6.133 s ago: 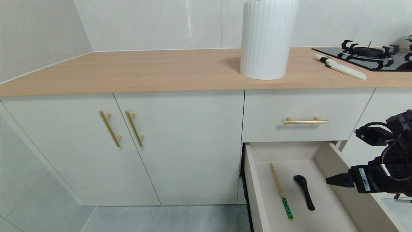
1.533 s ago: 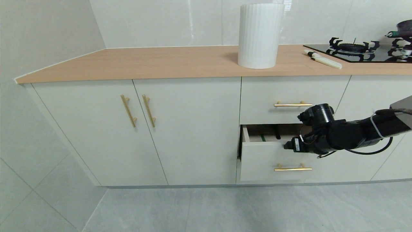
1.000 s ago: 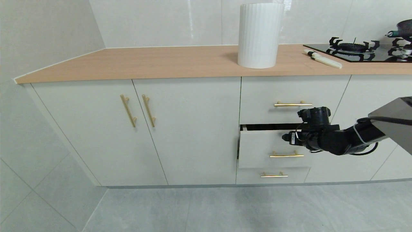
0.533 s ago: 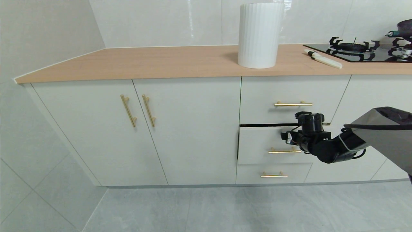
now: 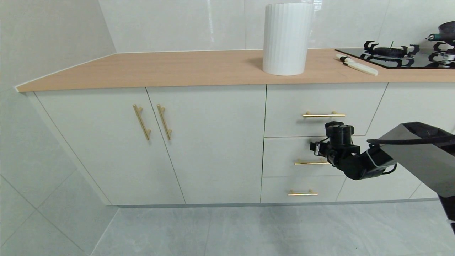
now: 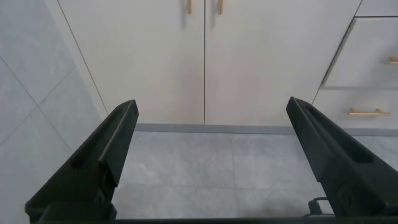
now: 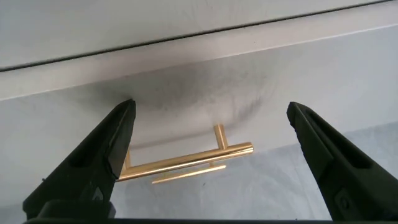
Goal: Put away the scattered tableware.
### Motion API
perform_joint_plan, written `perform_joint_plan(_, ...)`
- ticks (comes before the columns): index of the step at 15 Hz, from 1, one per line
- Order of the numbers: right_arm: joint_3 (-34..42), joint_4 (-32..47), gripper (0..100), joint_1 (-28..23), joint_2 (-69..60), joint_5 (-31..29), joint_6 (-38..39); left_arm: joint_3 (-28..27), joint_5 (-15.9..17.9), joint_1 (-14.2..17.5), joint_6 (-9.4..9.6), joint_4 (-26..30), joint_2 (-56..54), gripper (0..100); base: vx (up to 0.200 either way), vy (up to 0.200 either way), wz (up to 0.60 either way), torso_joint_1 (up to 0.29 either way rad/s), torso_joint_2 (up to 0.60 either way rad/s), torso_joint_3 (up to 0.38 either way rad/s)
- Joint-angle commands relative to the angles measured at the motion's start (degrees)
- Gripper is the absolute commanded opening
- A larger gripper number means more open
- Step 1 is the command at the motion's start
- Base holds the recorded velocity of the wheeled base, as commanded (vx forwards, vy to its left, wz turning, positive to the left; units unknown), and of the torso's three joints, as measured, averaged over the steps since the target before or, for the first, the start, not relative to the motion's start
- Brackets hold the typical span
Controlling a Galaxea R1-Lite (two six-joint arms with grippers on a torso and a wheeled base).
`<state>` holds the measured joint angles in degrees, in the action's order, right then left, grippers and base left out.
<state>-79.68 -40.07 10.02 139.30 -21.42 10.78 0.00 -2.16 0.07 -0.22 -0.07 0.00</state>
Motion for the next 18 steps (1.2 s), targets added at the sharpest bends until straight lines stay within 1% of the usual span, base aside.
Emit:
perform_joint_plan(1,-0.9,-0.8,100,-0.1,0.9,-0.3,0.0,0.0,0.0,0.0,-0.04,0.0,0.1,100,0.000,0.000,0.00,0.000,0.00,0.000)
perform_joint_plan(5,-0.8,-1.2,100,-0.1,1.1,-0.4,0.0,0.0,0.0,0.0,-0.04,0.0,0.1,100,0.000,0.000,0.00,0.000,0.00,0.000)
perform_joint_plan(7,2.3,-1.2,100,-0.3,-2.4,-0.4,0.0,0.0,0.0,0.0,-0.04,0.0,0.1,100,0.000,0.000,0.00,0.000,0.00,0.000)
perform_joint_plan(9,12.1,-1.3,100,-0.2,-13.4,-0.2,0.3,0.0,0.0,0.0,-0.04,0.0,0.0,100,0.000,0.000,0.00,0.000,0.00,0.000)
perform_joint_plan(11,22.6,-2.5,100,0.0,-28.3,-0.1,0.4,0.0,0.0,0.0,-0.04,0.0,0.1,100,0.000,0.000,0.00,0.000,0.00,0.000)
perform_joint_plan(12,24.7,-3.1,100,0.0,-31.3,-0.2,0.2,0.0,0.0,0.0,-0.04,0.0,0.1,100,0.000,0.000,0.00,0.000,0.00,0.000)
perform_joint_plan(13,31.3,-5.6,100,0.4,-41.0,-0.6,-0.5,0.0,0.0,0.0,-0.04,0.0,0.0,100,0.000,0.000,0.00,0.000,0.00,0.000)
perform_joint_plan(14,34.4,-6.3,100,0.8,-46.7,-1.2,-1.5,0.0,0.0,0.0,-0.04,0.0,0.0,100,0.000,0.000,0.00,0.000,0.00,0.000)
perform_joint_plan(15,39.5,-6.4,100,0.9,-55.8,-1.7,-4.0,0.0,0.0,0.0,-0.04,0.0,0.0,100,0.000,0.000,0.00,0.000,0.00,0.000)
perform_joint_plan(16,42.6,-6.3,100,0.9,-61.0,-1.8,-5.8,0.0,0.0,0.0,-0.04,0.0,0.1,100,0.000,0.000,0.00,0.000,0.00,0.000)
perform_joint_plan(17,48.7,-6.2,100,0.9,-71.2,-1.8,-10.2,0.0,0.0,0.0,-0.04,0.0,0.1,100,0.000,0.000,0.00,0.000,0.00,0.000)
perform_joint_plan(18,51.6,-5.8,100,0.8,-76.5,-1.9,-12.9,0.0,0.0,0.0,-0.04,0.0,0.0,100,0.000,0.000,0.00,0.000,0.00,0.000)
